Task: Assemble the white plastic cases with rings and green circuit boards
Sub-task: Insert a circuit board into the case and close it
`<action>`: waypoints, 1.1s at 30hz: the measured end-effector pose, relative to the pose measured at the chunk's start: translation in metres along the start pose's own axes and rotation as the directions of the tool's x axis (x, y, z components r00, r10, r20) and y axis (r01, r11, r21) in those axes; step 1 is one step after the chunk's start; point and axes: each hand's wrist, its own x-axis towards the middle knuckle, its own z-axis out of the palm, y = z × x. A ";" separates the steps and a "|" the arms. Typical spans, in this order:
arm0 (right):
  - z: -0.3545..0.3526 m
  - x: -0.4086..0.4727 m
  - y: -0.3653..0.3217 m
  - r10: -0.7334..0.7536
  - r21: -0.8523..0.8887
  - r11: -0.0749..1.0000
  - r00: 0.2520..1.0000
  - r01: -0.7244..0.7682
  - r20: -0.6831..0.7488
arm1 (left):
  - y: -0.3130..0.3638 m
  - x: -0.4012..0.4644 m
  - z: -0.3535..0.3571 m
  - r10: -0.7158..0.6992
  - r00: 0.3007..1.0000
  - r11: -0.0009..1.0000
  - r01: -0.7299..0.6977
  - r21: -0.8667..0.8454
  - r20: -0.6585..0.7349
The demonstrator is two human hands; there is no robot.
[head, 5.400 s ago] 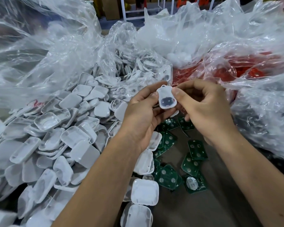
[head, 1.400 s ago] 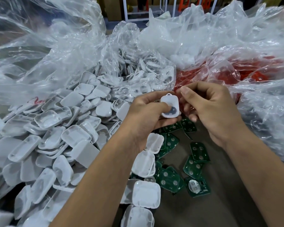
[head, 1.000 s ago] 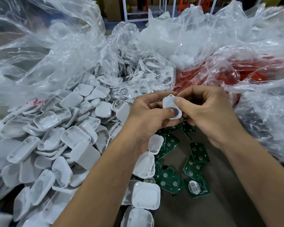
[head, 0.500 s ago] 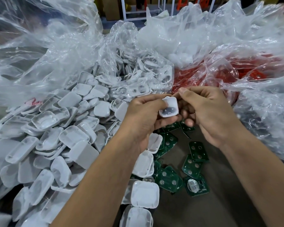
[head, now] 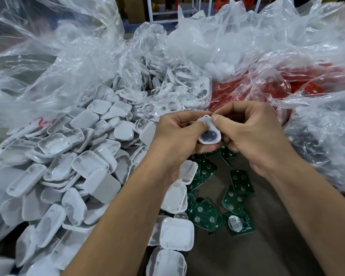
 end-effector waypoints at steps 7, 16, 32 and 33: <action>-0.001 0.001 0.001 -0.085 -0.129 0.988 0.996 0.082 -0.016 | 0.003 0.000 -0.003 -0.030 0.999 0.999 0.029 0.027 0.022; -0.003 0.001 0.000 -0.113 -0.101 0.988 0.994 0.113 0.005 | 0.003 0.002 -0.008 0.016 1.000 0.988 -0.018 0.153 0.015; -0.022 0.007 -0.004 -0.002 -0.087 0.996 1.000 0.003 0.016 | -0.001 0.010 -0.011 0.182 0.980 0.871 -0.122 0.476 -0.081; -0.025 0.008 -0.005 0.019 -0.073 0.997 1.000 -0.019 0.005 | -0.002 0.010 -0.013 0.273 0.959 0.765 -0.166 0.623 -0.079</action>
